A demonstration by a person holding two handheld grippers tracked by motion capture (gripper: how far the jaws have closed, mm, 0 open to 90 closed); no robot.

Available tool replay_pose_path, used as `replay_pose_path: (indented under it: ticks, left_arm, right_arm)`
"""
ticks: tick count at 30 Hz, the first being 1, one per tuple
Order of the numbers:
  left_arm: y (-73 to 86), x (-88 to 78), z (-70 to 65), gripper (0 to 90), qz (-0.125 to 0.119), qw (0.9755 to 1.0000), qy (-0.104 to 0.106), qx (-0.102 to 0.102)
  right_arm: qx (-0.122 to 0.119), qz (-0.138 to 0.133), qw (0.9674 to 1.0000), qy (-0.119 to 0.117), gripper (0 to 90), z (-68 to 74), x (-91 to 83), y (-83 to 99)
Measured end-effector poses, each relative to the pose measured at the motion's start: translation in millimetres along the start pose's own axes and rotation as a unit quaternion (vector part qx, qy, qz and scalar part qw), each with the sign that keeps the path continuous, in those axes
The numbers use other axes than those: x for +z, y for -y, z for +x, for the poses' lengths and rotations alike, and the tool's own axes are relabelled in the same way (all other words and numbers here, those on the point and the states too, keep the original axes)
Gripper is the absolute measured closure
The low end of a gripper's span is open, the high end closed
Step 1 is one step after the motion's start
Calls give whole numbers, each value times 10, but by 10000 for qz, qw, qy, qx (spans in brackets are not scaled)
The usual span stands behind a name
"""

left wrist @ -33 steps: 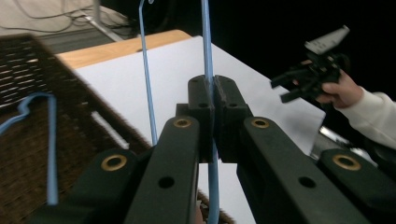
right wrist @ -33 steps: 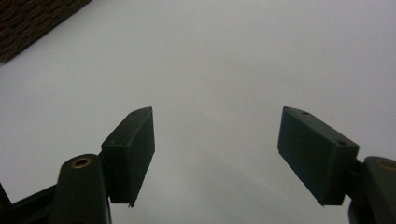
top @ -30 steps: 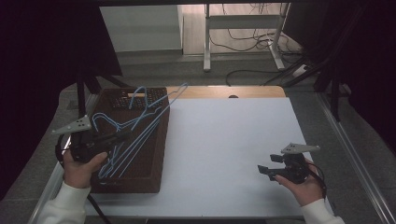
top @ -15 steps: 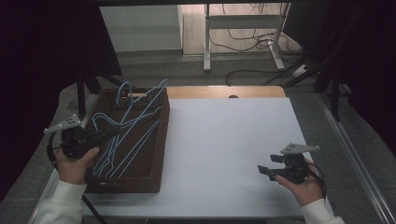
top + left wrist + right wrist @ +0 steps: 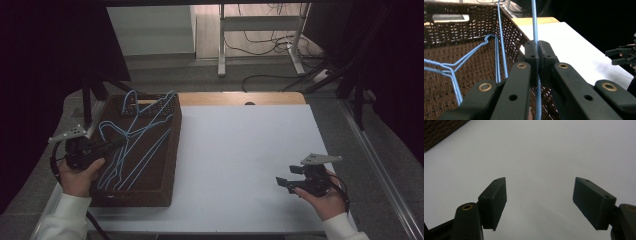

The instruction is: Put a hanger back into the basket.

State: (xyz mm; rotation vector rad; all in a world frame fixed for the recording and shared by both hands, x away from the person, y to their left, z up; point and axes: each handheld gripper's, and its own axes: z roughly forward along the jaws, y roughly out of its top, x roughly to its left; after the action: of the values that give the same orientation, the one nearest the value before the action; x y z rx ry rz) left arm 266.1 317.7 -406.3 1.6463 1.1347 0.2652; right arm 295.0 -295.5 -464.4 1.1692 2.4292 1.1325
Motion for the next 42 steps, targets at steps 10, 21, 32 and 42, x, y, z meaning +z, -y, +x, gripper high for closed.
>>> replay_pose_path:
  ticks: [10, 21, 32, 42]
  left_arm:
    - [71, 162, 55, 870, 230, 9997, 76, -85]
    - [100, 142, 120, 868, 124, 9997, 34, -209]
    - [151, 326, 199, 857, 498, 9985, -133, -189]
    - [139, 340, 298, 856, 830, 9934, -579, -535]
  right_arm:
    - [-3, 13, 10000, 10, 273, 0, 5, 0]
    - [-6, 6, 10000, 10, 274, 3, -11, -2]
    - [-5, 5, 10000, 15, 273, 2, -10, 2]
    - [-20, -1, 10000, 17, 274, 8, -5, 0]
